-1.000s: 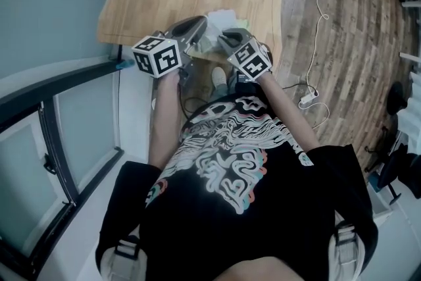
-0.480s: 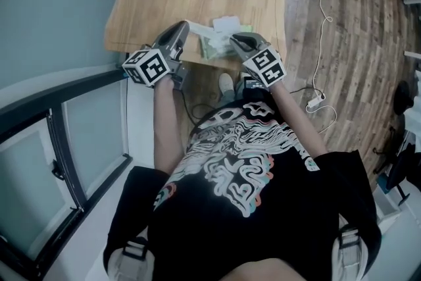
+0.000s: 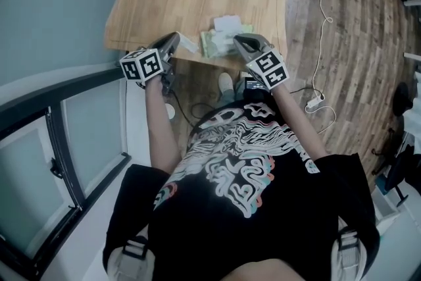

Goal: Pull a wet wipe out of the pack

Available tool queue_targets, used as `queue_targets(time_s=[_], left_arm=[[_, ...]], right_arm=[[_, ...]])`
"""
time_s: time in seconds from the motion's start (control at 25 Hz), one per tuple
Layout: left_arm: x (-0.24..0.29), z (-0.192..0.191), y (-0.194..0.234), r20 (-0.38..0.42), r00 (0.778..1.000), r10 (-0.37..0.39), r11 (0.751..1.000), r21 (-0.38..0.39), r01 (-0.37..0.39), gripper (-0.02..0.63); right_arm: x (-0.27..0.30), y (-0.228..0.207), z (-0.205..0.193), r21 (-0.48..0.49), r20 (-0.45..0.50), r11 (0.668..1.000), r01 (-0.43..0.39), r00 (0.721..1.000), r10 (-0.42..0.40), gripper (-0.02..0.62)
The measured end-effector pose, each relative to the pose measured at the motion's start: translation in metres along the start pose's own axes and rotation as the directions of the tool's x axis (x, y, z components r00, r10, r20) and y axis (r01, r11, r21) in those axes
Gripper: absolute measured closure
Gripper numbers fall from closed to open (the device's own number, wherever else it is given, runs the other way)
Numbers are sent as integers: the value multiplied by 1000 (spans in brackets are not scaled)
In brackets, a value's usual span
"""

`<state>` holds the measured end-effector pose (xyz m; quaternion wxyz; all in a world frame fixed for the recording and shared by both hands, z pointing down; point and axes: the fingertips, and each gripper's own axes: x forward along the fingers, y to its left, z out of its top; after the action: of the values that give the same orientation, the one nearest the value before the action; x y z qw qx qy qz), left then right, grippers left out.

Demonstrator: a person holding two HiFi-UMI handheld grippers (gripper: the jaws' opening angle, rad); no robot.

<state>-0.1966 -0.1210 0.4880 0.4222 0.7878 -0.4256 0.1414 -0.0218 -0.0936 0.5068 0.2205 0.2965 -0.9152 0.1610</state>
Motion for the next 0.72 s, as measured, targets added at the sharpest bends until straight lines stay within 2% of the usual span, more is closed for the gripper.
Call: queue_targets(time_s=[0.24,0.52,0.72], left_arm=[[24,-22,12,-43,999,24,1000,-14,-25,606],[51,-18,32,-50,991,120,992,43,-118,600],[58,-15,26,-10,996,83,996,40,-83,534]], right_arm=[[-10,-1,4,-14,21,999,39,999,-39,594],[-19,-4,5,-25,33,996,89,996,-88,594],[-27,-8,14,-67,71,985,157,986,-152,595]])
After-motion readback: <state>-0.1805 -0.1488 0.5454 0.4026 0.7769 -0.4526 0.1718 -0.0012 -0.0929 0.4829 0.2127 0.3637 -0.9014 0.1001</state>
